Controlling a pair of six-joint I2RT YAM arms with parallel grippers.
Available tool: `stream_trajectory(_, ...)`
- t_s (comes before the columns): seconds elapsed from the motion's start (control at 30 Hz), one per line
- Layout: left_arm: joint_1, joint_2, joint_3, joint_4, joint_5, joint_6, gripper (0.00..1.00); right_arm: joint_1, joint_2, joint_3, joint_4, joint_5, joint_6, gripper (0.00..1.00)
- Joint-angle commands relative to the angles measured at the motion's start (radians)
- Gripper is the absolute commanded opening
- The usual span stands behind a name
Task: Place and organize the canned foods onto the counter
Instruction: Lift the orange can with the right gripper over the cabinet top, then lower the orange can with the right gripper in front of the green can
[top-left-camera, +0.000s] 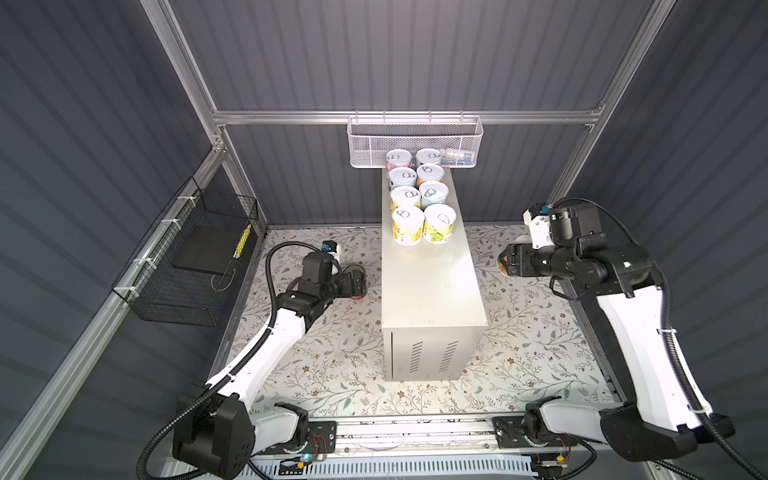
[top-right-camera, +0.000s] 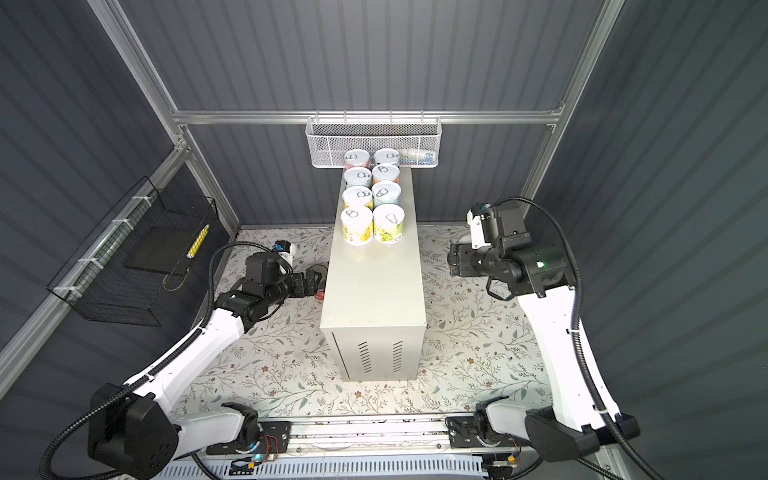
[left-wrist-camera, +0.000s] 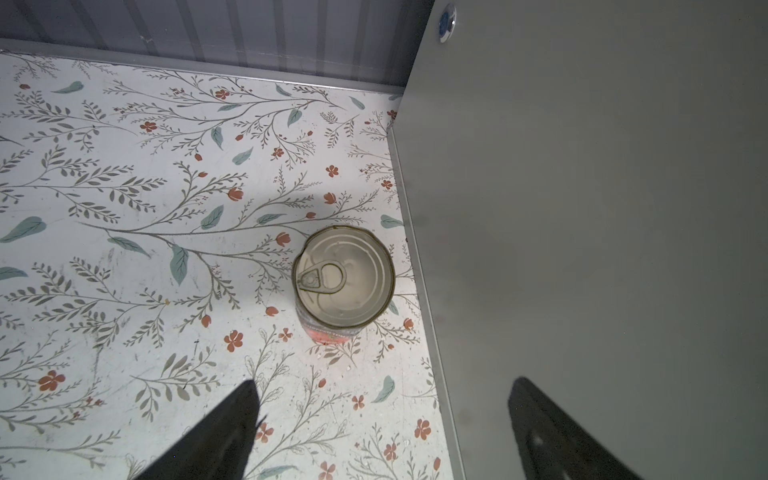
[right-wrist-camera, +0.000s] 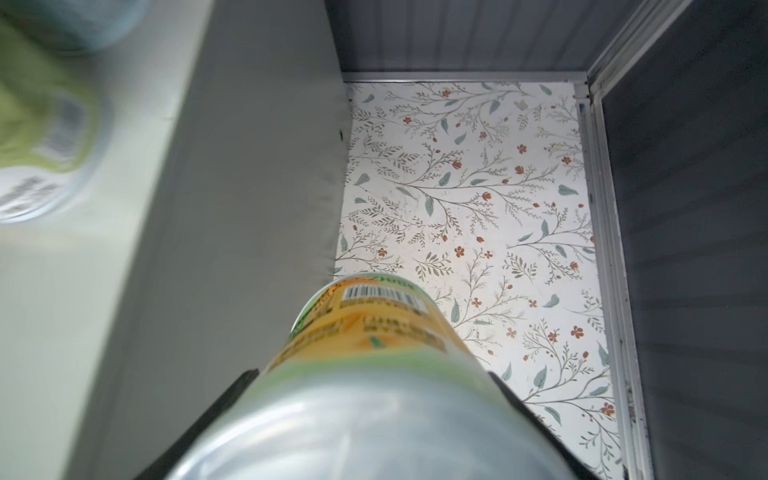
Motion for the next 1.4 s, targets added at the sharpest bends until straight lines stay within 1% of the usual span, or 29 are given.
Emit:
stream_trajectory(0.0, 0.007, -0.004, 0.021, -0.025, 0.022, 0.007, 0.95, 0.113, 0.042, 0.173, -0.142, 0.096, -0.011, 0.00)
stream_trajectory(0.17, 0.006, -0.004, 0.025, -0.026, 0.027, 0.007, 0.94, 0.278, 0.153, 0.389, -0.226, 0.204, 0.002, 0.00)
stream_trajectory(0.27, 0.006, -0.011, 0.022, -0.031, 0.028, 0.007, 0.94, 0.356, 0.230, 0.497, -0.253, 0.236, -0.002, 0.00)
stream_trajectory(0.37, 0.005, -0.014, 0.020, -0.034, 0.023, 0.010, 0.94, 0.407, 0.311, 0.596, -0.271, 0.256, -0.019, 0.00)
stream_trajectory(0.5, 0.006, -0.017, 0.016, -0.034, 0.023, 0.011, 0.94, 0.436, 0.397, 0.703, -0.285, 0.254, -0.036, 0.00)
stream_trajectory(0.63, 0.006, -0.019, 0.010, -0.033, 0.023, 0.013, 0.94, 0.441, 0.426, 0.720, -0.278, 0.223, -0.033, 0.00)
stream_trajectory(0.77, 0.006, -0.020, 0.004, -0.031, 0.025, 0.014, 0.94, 0.443, 0.440, 0.716, -0.269, 0.148, -0.026, 0.00)
stream_trajectory(0.87, 0.006, -0.018, 0.002, -0.026, 0.027, 0.014, 0.94, 0.447, 0.450, 0.713, -0.264, 0.117, -0.027, 0.00)
stream_trajectory(1.07, 0.006, -0.010, -0.001, -0.024, 0.031, 0.015, 0.94, 0.447, 0.473, 0.712, -0.263, 0.083, -0.032, 0.00)
stream_trajectory(1.1, 0.006, -0.008, -0.001, -0.022, 0.031, 0.015, 0.94, 0.447, 0.480, 0.712, -0.267, 0.085, -0.033, 0.07)
stream_trajectory(1.13, 0.006, -0.007, -0.002, -0.021, 0.032, 0.015, 0.94, 0.447, 0.486, 0.713, -0.271, 0.084, -0.035, 0.17)
stream_trajectory(1.17, 0.006, -0.004, -0.003, -0.019, 0.034, 0.014, 0.94, 0.447, 0.493, 0.712, -0.275, 0.081, -0.036, 0.24)
stream_trajectory(1.2, 0.006, -0.003, -0.003, -0.019, 0.034, 0.014, 0.94, 0.447, 0.498, 0.713, -0.277, 0.080, -0.037, 0.34)
stream_trajectory(1.23, 0.006, -0.001, -0.003, -0.017, 0.035, 0.013, 0.94, 0.447, 0.504, 0.712, -0.277, 0.087, -0.035, 0.41)
stream_trajectory(1.27, 0.007, 0.001, -0.001, -0.017, 0.035, 0.014, 0.94, 0.447, 0.506, 0.713, -0.278, 0.095, -0.034, 0.46)
stream_trajectory(1.37, 0.005, 0.006, 0.002, -0.018, 0.037, 0.014, 0.94, 0.447, 0.509, 0.713, -0.275, 0.132, -0.034, 0.65)
